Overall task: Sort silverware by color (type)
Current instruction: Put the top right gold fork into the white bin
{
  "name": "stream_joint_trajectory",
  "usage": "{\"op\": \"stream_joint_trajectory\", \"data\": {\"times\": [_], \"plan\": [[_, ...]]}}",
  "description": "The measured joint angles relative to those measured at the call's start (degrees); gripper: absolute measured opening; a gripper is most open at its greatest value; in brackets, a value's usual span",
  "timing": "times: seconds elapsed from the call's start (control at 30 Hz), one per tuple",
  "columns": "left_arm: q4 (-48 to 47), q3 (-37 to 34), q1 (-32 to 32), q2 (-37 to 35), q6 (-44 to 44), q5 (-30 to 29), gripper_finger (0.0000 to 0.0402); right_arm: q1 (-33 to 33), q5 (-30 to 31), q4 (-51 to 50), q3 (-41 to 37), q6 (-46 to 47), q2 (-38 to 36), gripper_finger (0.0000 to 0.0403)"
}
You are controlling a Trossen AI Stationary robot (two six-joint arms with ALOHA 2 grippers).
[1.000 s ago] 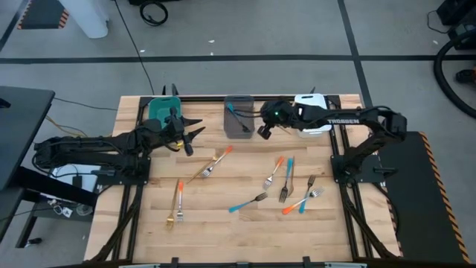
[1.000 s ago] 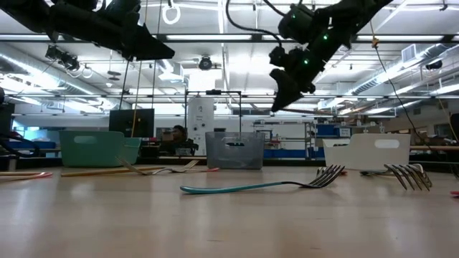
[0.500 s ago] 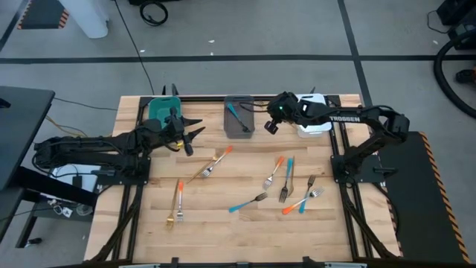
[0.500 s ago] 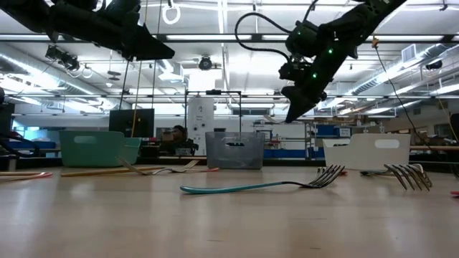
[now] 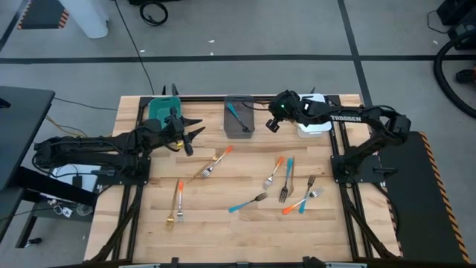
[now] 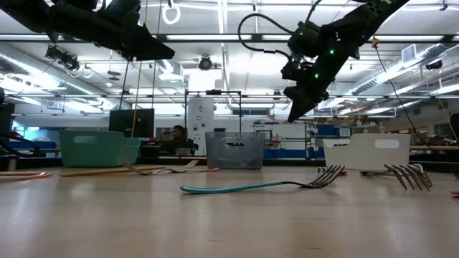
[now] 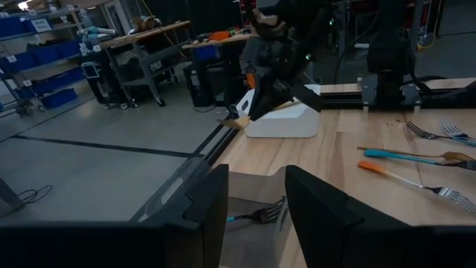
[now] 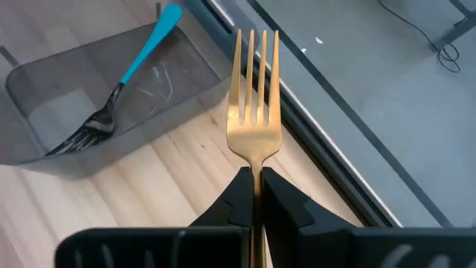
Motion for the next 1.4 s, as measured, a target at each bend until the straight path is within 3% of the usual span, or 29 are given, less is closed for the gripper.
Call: {"op": "stream_joint_trajectory", "data": {"times": [0.4, 0.93, 1.4], "plan": [[-0.1, 0.0, 0.0, 0.0, 0.0, 0.0, 0.0142, -1.7, 4.6, -3.8, 0.0, -1.1, -7.9, 0.0022], [-0.6, 0.0, 0.0, 0.0, 0.0, 0.0, 0.0142, -6.1, 1.4, -8.0, 0.0, 1.2, -13.5, 0.0022], [-1.2, 0.0, 0.0, 0.0, 0.0, 0.0, 0.0142, -6.5, 11.8, -12.6, -0.2, 3.0, -13.5, 0.0022]]}}
